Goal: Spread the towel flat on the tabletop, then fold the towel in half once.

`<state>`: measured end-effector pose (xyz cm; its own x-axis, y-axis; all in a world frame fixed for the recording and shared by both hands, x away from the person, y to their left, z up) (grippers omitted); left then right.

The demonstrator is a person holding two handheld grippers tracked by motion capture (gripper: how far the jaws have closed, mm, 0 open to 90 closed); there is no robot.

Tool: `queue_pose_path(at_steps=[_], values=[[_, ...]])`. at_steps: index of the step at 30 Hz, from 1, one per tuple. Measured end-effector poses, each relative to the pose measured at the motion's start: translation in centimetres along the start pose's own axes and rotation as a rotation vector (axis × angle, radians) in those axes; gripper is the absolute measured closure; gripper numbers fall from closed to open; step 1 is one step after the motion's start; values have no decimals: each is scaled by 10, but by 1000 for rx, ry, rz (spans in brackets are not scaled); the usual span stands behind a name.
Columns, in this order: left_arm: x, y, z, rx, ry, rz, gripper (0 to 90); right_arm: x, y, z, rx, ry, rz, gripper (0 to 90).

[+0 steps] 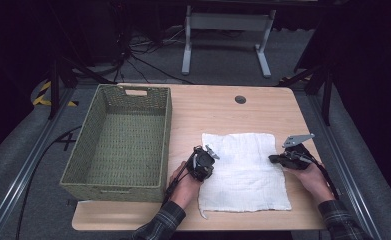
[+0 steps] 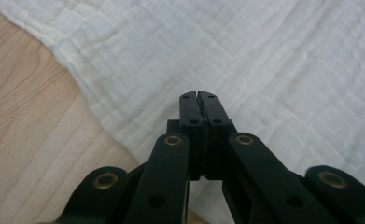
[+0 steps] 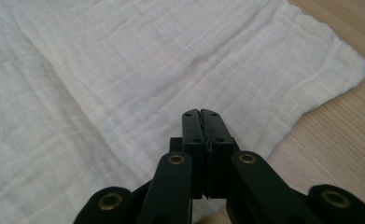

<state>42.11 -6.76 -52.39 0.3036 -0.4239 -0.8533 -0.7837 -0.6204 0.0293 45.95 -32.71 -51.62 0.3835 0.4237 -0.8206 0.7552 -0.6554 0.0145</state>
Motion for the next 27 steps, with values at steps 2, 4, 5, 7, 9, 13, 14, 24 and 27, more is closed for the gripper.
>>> queue_pose_path(at_steps=[2, 4, 5, 7, 9, 13, 14, 24, 27], values=[[-1, 1, 0, -17, 3, 28, 834, -1, 0, 0, 0, 4, -5, 858], [-1, 1, -2, -8, 5, 61, 800, -2, -1, 0, 5, 13, -15, 830], [-2, 2, -3, -20, 2, 75, 783, -3, -1, -1, 7, 18, -18, 814], [-3, 0, -8, -11, 29, 88, 752, -4, -3, -2, 7, 26, -25, 791], [-4, -2, -11, -5, 50, 88, 720, -6, -4, -3, 7, 33, -28, 771], [-4, -10, -18, -7, 42, 88, 670, -7, -1, -7, 10, 47, -19, 721], [-6, -12, -21, -15, 53, 90, 659, -7, 0, -8, 16, 51, -15, 710], [-5, -40, -48, -31, 98, 12, 566, -6, 19, -28, 46, 83, 24, 627], [-3, -51, -55, -20, 94, -12, 563, -2, 23, -32, 48, 94, 29, 610]])
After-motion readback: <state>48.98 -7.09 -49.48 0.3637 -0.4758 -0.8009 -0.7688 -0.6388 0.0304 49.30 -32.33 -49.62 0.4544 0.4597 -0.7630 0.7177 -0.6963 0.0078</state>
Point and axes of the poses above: each handheld gripper's, and its own axes: x roughly forward along the jaws, z roughly out of its underside, y roughly to its right, the point moved 9 cm from there along x, roughly forward along the jaws, and after that the axes turned 4 degrees about -y, right-handed, at the moved point
